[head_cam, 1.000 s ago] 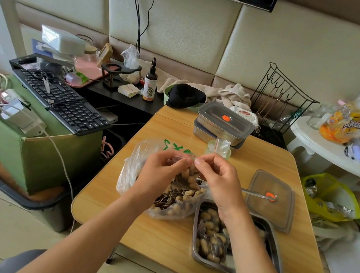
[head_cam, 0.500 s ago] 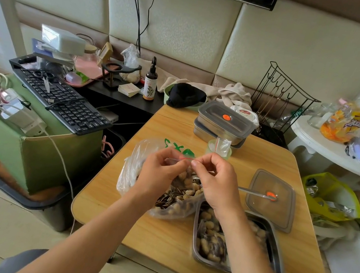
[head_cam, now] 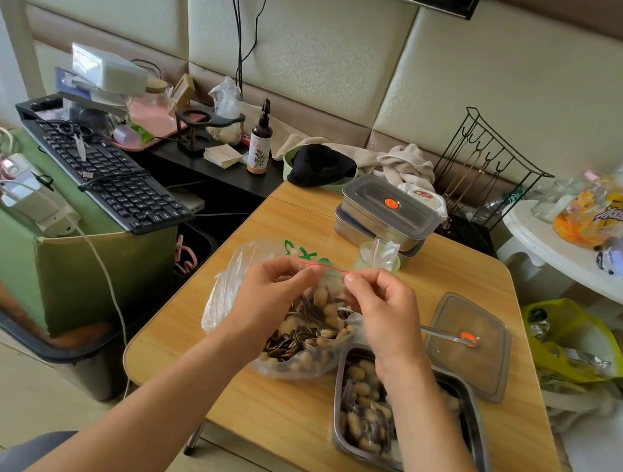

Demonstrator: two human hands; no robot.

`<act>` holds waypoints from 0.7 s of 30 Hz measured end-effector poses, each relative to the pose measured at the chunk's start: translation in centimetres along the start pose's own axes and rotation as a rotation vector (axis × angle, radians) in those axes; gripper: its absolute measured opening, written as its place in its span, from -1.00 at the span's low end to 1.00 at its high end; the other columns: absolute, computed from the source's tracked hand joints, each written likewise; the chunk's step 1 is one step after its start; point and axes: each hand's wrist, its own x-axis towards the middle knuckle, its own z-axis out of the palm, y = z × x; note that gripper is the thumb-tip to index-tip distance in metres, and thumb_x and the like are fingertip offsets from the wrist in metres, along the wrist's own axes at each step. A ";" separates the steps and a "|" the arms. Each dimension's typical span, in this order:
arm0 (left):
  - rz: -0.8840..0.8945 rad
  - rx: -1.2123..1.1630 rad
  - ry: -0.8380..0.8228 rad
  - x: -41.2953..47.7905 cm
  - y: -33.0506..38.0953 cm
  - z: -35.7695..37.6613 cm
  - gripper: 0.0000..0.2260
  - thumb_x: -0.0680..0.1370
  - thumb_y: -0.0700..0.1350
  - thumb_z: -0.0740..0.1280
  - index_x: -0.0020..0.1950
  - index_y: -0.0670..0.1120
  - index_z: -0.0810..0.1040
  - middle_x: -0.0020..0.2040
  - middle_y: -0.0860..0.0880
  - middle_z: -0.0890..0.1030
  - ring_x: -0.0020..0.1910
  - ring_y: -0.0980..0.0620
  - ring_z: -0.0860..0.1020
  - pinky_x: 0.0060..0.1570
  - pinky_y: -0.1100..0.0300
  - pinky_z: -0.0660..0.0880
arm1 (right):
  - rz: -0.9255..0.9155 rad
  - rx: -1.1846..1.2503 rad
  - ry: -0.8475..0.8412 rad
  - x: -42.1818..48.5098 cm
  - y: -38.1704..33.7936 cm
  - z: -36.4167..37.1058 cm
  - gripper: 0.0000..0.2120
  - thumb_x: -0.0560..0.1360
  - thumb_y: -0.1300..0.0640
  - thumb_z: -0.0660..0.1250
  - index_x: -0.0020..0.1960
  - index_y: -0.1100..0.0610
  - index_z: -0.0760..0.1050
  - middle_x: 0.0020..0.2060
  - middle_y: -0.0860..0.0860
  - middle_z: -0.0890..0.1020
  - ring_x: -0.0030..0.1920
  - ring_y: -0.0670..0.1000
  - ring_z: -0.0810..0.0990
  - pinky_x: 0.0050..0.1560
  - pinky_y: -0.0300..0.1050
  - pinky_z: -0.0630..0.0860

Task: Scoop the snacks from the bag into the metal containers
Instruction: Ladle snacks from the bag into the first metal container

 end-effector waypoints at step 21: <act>0.019 -0.086 -0.134 -0.1 0.1 0.2 -0.78 0.60 -0.11 0.43 0.15 -0.23 0.65 0.01 -0.29 0.71 0.02 -0.30 0.69 0.02 -0.08 0.68 | -0.056 0.136 -0.129 -0.4 -0.5 0.2 -0.92 0.60 0.21 0.40 -0.08 0.13 0.63 -0.24 -0.03 0.65 -0.17 -0.09 0.60 -0.06 -0.18 0.57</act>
